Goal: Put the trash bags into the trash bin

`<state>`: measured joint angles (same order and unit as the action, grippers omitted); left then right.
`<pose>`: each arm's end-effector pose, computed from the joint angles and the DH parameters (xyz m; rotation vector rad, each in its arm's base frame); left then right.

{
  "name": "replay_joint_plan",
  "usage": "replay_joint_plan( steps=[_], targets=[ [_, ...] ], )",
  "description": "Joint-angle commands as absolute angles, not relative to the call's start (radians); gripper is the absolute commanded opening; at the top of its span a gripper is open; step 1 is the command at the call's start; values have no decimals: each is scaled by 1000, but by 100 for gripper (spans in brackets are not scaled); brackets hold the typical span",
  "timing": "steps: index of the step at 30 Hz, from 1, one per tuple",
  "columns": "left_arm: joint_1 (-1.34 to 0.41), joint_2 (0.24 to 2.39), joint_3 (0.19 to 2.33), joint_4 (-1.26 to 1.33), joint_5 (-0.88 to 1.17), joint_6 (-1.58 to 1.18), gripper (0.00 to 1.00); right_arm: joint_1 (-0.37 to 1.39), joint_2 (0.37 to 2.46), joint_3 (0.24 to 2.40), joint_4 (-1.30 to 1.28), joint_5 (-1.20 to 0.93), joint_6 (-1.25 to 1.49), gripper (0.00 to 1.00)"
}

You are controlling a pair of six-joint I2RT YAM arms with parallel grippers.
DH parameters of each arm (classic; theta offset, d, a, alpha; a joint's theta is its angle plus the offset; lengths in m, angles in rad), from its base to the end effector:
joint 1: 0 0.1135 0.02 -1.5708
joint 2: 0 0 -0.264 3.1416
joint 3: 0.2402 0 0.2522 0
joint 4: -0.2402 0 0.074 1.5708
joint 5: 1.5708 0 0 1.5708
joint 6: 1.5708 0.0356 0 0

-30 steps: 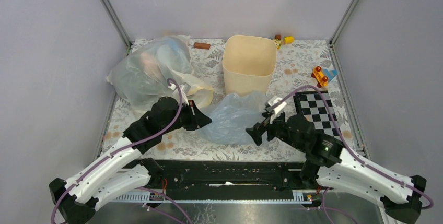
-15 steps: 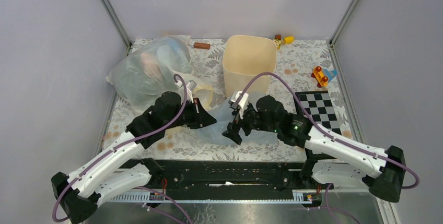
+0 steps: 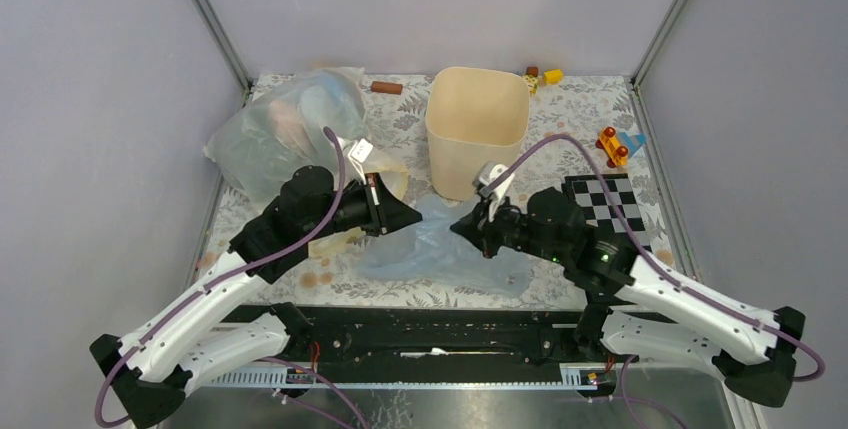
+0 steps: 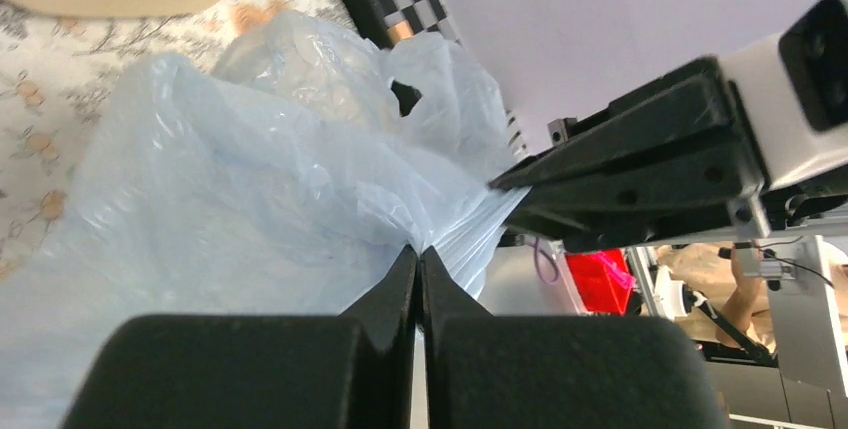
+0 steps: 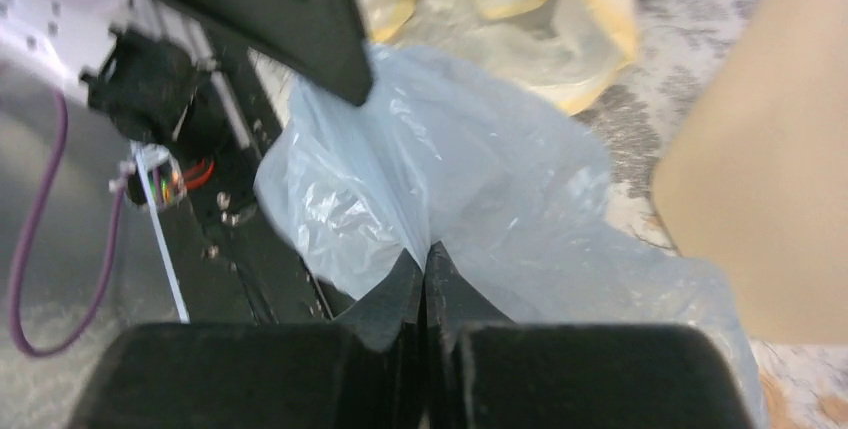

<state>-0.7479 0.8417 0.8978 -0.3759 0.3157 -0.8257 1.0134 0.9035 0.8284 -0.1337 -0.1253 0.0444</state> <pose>0.1301 -0.1358 0.3501 0.1601 2.1141 -1.3139 0.1085 0.1825 0.3397 -0.9504 1.6025 0.8616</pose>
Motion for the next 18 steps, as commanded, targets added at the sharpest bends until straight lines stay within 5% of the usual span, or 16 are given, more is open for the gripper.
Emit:
replay_joint_plan(
  steps=[1, 7, 17, 18],
  targets=[
    [-744, 797, 985, -346, 238, -825, 0, 1010, 824, 992, -349, 251, 164, 0],
    [-744, 879, 1149, -412, 58, -825, 0, 1011, 829, 1283, -646, 507, 172, 0],
    [-719, 1086, 1309, -346, -101, -825, 0, 1012, 983, 1799, -660, 692, -37, 0],
    [-706, 1107, 1318, -338, -108, -692, 48, 1011, 1009, 1828, -643, 717, -63, 0]
  ],
)
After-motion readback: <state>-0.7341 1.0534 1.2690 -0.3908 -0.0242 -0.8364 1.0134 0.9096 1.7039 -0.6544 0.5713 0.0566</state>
